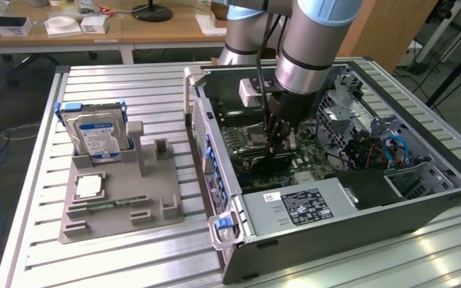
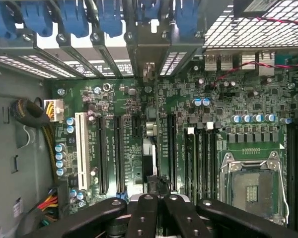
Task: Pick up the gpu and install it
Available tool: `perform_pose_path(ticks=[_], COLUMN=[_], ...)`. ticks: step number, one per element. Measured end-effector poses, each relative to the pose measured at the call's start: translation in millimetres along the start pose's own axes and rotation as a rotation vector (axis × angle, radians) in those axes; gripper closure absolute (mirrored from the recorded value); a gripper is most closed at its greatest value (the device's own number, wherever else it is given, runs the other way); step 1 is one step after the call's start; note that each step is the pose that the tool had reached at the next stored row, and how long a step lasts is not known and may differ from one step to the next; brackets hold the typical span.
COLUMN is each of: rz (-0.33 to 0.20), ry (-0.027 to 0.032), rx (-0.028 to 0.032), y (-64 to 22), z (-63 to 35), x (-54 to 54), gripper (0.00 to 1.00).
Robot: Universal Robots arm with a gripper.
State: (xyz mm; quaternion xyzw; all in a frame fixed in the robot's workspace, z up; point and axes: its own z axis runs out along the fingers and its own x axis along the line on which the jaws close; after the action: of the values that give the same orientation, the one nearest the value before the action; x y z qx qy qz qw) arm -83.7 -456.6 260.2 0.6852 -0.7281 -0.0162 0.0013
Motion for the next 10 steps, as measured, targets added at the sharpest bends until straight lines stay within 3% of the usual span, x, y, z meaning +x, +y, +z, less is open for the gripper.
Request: perform_pose_path(ticks=[3,5,10], rz=[0.001,0.003,0.004], ry=[-0.0067,-0.0042,-0.0044], rx=[0.0016,0.0006,0.0007], y=[0.0,0.4,0.9], z=[-4.4,-14.3,-37.0], x=[-0.6,-0.5,-0.9], gripper=[0.89,0.89,0.89])
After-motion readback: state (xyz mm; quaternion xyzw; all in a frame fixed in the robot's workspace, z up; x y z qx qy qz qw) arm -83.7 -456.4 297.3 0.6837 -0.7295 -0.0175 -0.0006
